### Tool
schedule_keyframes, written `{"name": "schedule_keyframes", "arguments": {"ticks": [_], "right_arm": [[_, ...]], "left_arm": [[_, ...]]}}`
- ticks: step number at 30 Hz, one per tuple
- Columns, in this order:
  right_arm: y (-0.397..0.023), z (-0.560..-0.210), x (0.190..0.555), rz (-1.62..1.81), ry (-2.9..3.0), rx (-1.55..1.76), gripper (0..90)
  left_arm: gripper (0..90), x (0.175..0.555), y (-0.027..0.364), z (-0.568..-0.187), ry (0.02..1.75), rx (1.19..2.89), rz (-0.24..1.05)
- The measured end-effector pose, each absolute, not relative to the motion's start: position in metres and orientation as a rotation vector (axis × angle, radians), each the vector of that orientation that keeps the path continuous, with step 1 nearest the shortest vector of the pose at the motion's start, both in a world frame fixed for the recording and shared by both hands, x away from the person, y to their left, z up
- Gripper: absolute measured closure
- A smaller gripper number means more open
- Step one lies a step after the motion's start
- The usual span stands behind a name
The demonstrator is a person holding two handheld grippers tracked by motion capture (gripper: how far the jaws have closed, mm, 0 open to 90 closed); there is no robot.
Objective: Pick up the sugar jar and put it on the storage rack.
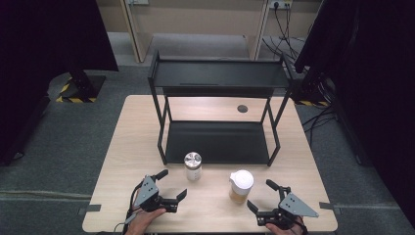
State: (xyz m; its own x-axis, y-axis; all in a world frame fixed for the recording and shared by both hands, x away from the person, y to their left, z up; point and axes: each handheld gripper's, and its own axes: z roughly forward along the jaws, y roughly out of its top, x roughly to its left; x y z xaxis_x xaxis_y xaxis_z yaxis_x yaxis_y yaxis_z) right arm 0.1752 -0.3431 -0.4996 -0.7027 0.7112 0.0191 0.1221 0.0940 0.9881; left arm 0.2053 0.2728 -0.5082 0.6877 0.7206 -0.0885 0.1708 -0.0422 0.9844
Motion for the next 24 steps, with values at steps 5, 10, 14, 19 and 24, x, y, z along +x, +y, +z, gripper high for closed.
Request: {"name": "schedule_keyframes", "arguments": {"ticks": [5,10,14,19,24], "right_arm": [[-0.3435,-0.5001,0.1742,1.654,1.897,0.813,0.4],[-0.3433,-0.5005,0.1741,1.658,1.894,0.815,0.4],[-0.3429,-0.5006,0.1737,1.659,1.892,0.816,0.4],[-0.3431,-0.5014,0.1738,1.67,1.888,0.817,0.4],[-0.3424,-0.502,0.1736,1.676,1.887,0.82,0.4]], "left_arm": [[0.2,0.2054,0.2729,-0.5083,0.752,1.582,0.516],[0.2,0.2054,0.2726,-0.5081,0.753,1.583,0.514],[0.2,0.2055,0.2717,-0.5077,0.756,1.586,0.51],[0.2,0.2057,0.27,-0.507,0.764,1.584,0.512],[0.2,0.2074,0.2663,-0.5041,0.767,1.581,0.519]]}}
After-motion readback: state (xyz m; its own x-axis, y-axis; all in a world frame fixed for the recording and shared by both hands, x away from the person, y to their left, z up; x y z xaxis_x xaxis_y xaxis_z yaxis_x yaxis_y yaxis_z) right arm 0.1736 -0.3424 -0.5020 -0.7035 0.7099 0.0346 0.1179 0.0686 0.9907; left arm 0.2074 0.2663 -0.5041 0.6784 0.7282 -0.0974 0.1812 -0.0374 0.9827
